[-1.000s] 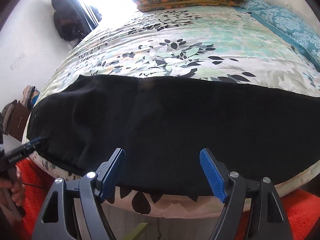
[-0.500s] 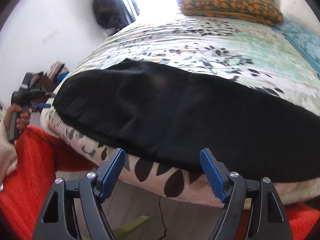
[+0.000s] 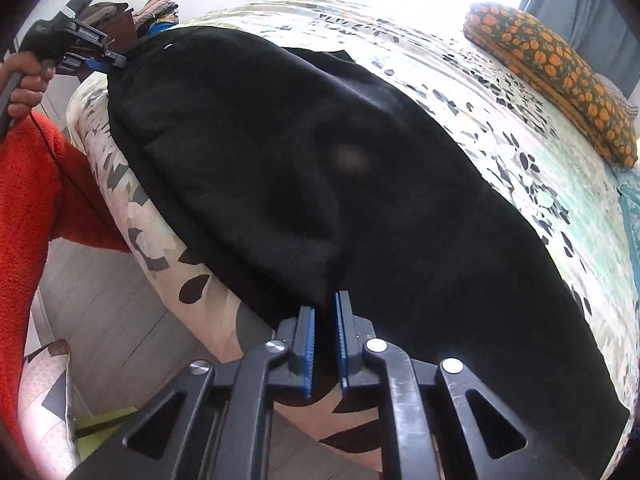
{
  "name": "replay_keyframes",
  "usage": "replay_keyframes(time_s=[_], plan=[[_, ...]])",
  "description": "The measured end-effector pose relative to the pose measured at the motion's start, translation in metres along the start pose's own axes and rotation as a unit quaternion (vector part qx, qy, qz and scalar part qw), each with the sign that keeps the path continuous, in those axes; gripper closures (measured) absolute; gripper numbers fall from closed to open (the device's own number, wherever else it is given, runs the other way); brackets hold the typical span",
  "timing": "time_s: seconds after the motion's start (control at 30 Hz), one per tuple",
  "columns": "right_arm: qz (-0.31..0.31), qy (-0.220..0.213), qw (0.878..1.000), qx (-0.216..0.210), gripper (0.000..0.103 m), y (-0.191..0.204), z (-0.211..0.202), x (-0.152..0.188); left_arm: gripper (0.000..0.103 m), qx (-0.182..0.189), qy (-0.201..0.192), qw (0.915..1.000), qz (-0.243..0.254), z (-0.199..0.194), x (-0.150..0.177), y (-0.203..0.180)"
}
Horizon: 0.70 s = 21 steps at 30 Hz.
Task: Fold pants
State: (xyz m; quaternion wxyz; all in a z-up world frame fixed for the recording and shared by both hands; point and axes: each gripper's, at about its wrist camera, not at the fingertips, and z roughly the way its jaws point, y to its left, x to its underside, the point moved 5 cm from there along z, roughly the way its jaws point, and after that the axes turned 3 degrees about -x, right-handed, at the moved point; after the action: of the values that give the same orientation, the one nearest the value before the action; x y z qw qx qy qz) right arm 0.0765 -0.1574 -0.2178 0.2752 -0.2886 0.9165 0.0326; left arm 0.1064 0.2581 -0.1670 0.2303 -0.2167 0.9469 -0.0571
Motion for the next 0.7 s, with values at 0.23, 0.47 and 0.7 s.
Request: replay_keyframes(time_s=[0.23,0.47,0.7], plan=[[0.026,0.006,1.000,-0.015,0.097,-0.005,0.000,0.015,0.083,-0.048,0.025,0.9975,0.044,0.012,0.018,-0.001],[0.061,-0.008,0.997,-0.040,0.053,-0.012,-0.018,0.021,0.061,-0.098,-0.011,0.9949,0.023,-0.022,0.010,0.011],[0.181,-0.078,0.979,-0.061,0.052,-0.041,-0.042,0.016,0.043,-0.042,-0.088,0.9933,0.063,-0.059,0.006,-0.058]])
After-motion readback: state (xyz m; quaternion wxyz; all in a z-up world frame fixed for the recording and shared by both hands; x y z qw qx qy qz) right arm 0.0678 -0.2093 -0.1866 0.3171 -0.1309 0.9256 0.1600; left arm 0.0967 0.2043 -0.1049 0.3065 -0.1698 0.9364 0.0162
